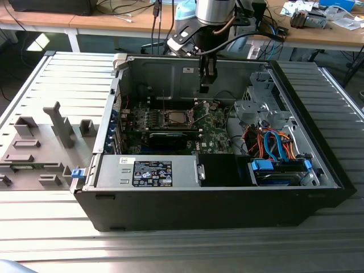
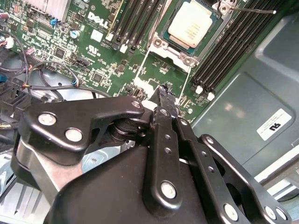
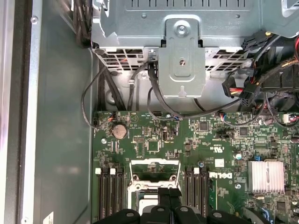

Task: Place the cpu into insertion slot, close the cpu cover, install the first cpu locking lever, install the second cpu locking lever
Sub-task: 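Close the cpu cover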

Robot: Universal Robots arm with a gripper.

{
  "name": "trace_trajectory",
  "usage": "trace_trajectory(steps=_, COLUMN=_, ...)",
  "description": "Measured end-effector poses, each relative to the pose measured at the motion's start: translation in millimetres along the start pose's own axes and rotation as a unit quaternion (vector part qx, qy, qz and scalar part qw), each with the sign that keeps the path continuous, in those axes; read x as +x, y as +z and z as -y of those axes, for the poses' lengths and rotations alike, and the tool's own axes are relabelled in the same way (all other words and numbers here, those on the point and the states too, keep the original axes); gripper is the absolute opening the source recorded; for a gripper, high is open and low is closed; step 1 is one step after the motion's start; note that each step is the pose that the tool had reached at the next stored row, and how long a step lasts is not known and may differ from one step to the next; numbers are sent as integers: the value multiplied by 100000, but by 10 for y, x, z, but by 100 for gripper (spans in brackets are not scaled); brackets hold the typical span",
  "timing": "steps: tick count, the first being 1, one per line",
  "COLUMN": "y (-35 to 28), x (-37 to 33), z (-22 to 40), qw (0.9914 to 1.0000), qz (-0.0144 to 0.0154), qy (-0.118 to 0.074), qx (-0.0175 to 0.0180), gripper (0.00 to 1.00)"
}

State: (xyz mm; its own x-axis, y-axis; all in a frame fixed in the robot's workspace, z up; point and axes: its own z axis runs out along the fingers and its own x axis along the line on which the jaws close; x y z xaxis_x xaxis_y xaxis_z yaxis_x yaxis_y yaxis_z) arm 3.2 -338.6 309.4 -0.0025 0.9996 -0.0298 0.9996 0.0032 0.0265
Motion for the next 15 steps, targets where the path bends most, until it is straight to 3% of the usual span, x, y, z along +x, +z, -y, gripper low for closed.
trace_trajectory(steps=15, y=11, x=0, z=-78, qw=100000, qz=2, qy=-3, qx=4, gripper=11)
